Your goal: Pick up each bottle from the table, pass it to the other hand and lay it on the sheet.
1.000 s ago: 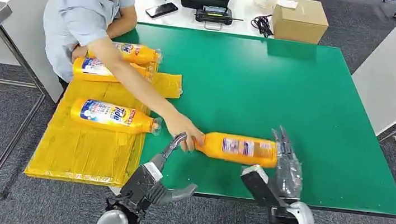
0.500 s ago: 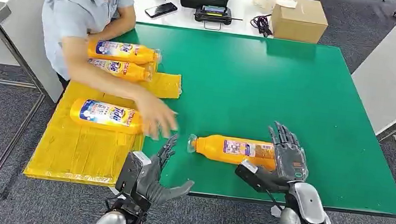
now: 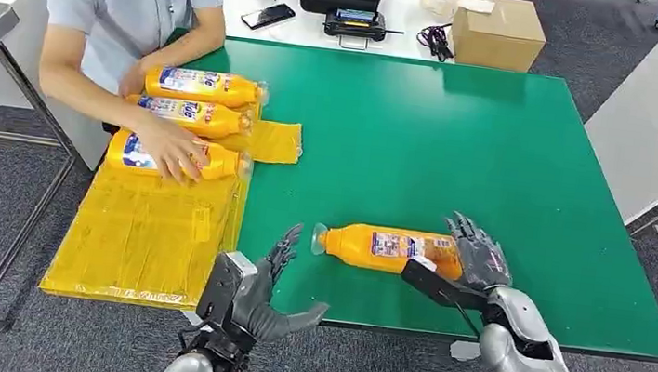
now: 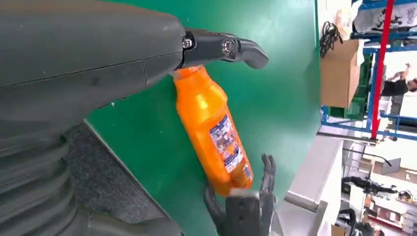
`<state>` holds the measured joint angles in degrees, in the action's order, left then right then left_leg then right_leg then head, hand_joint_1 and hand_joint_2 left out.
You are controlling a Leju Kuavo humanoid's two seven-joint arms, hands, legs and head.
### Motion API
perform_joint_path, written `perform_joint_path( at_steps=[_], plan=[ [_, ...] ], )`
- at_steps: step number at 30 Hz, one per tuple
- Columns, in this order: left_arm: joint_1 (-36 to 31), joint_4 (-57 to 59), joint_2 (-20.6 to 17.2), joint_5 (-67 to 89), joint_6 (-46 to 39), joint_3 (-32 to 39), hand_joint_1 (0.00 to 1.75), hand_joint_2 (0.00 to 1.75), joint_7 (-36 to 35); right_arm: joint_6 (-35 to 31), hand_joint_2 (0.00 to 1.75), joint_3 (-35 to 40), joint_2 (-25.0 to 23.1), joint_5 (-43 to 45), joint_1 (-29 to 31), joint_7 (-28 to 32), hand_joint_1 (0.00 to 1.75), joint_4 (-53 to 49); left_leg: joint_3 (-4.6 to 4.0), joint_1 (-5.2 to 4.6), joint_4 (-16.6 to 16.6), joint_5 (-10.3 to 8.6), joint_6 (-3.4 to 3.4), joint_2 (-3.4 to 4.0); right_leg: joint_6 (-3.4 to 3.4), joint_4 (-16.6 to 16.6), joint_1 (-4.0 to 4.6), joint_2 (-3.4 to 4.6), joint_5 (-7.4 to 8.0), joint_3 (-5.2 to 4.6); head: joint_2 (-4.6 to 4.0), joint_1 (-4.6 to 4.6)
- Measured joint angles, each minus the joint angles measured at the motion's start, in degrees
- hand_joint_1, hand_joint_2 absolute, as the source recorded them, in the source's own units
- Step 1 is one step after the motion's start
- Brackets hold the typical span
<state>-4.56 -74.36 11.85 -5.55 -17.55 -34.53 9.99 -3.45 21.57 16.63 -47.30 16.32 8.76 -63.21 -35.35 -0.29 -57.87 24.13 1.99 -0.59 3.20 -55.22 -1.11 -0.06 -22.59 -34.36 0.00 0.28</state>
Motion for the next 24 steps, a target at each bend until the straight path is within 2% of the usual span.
perform_joint_path(
  at_steps=[24],
  plan=[
    [-2.04,0.31,-0.26,0.37,0.81,-1.57,0.00,1.75,0.00,-0.48,1.75,3.54,-0.37,0.55,1.17,1.29,0.00,2.69,-0.01,0.00,0.00,0.00,0.00,0.01,0.00,0.00,0.00,0.00,0.00,0.00,0.00,-0.02]
  ],
)
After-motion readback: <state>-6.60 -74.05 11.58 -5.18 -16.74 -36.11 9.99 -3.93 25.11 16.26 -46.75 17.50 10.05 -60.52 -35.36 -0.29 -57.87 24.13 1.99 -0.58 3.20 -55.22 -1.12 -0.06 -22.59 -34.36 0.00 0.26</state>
